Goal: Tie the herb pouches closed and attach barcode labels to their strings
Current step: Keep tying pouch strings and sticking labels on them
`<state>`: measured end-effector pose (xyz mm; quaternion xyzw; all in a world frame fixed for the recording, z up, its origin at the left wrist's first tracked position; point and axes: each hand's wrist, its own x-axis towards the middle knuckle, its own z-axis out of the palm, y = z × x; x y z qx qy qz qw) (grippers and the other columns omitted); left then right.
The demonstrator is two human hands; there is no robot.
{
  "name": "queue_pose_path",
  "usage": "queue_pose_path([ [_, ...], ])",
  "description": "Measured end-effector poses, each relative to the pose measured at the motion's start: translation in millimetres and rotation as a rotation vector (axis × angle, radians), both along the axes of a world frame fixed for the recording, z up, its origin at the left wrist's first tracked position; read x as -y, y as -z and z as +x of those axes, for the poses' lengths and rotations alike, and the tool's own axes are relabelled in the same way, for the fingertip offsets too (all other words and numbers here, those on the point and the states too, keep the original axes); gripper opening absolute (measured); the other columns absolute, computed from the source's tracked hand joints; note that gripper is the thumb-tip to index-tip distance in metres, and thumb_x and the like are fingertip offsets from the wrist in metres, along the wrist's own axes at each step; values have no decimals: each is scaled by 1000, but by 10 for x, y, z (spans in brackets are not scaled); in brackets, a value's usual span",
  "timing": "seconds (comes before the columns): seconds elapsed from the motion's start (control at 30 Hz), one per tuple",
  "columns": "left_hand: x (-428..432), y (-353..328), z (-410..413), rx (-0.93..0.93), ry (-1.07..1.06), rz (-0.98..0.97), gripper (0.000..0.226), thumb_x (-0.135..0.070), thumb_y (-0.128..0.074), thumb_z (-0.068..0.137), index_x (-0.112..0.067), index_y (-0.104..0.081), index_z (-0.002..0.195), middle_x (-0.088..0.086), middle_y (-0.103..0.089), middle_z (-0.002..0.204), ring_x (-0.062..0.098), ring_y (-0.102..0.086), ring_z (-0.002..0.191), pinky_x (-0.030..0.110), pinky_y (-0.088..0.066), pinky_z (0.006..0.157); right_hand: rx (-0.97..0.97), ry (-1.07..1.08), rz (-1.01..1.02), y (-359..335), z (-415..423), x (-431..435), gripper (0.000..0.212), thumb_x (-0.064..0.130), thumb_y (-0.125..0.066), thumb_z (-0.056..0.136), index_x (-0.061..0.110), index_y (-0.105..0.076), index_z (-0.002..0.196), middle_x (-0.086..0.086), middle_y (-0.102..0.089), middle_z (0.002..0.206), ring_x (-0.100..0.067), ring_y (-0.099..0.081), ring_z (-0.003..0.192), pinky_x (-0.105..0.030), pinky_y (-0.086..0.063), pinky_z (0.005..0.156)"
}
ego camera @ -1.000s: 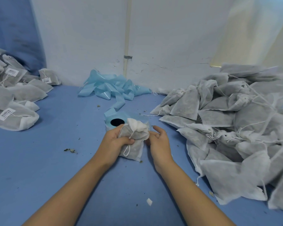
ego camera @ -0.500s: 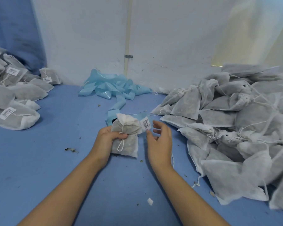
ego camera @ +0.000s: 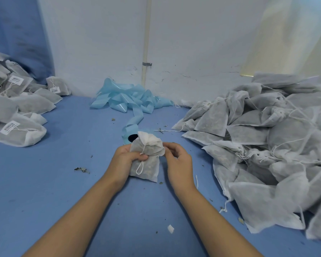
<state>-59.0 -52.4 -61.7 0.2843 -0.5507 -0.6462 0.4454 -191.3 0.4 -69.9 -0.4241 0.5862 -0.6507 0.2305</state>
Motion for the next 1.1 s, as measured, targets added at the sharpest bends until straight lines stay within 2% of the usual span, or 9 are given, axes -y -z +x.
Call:
queue_pose_path([
  [0.23, 7, 1, -5, 11, -4, -6, 15, -8, -63, 56, -15, -75, 63, 3, -71, 69, 13, -67, 61, 16, -52, 56, 60, 7, 14, 44, -67, 48, 15, 8, -59, 92, 13, -71, 96, 10, -71, 91, 6, -64, 84, -8, -46, 73],
  [0.37, 10, 4, -1, 18, 8, -3, 16, -8, -63, 55, -15, -75, 62, 3, -71, 68, 14, -67, 61, 17, -52, 56, 60, 16, 42, 61, -70, 66, 14, 10, -57, 93, 14, -70, 97, 5, -72, 95, -4, -65, 91, -16, -49, 82],
  [0.57, 13, -5, 2, 41, 30, 2, 16, -8, -63, 54, -17, -74, 60, 2, -71, 66, 13, -67, 60, 16, -51, 54, 57, 30, 62, 73, -62, 61, 14, 11, -57, 93, 15, -70, 96, 4, -72, 96, -8, -65, 94, -25, -51, 87],
  [0.73, -8, -15, 4, 36, 39, 4, 17, -7, -62, 53, -18, -74, 57, 0, -70, 63, 11, -66, 58, 15, -50, 53, 105, 58, 49, 53, -84, 52, 13, 10, -59, 92, 15, -70, 95, 1, -72, 95, -9, -66, 92, -19, -51, 82],
  [0.87, 11, -10, 4, 16, 25, 23, 16, -2, -64, 56, -16, -73, 56, 2, -70, 63, 13, -67, 58, 18, -51, 54, 158, 29, 46, 23, -93, 36, 15, 11, -57, 92, 21, -68, 96, 9, -71, 94, -5, -64, 93, -16, -48, 82],
  [0.97, 35, 2, 8, -9, -2, 51, 14, -4, -64, 54, -12, -73, 59, 5, -71, 67, 16, -67, 60, 21, -53, 57, 68, -34, 112, 28, -64, 36, 23, 12, -55, 91, 17, -68, 108, 8, -70, 105, -5, -62, 100, -21, -48, 89],
  [1.1, 36, 6, 5, -6, 3, 48, 15, -6, -63, 53, -12, -74, 60, 6, -71, 68, 16, -67, 60, 20, -53, 56, 16, -72, 101, 19, -33, 21, 17, 12, -61, 90, 15, -68, 106, 6, -71, 102, -3, -65, 93, -17, -51, 83],
])
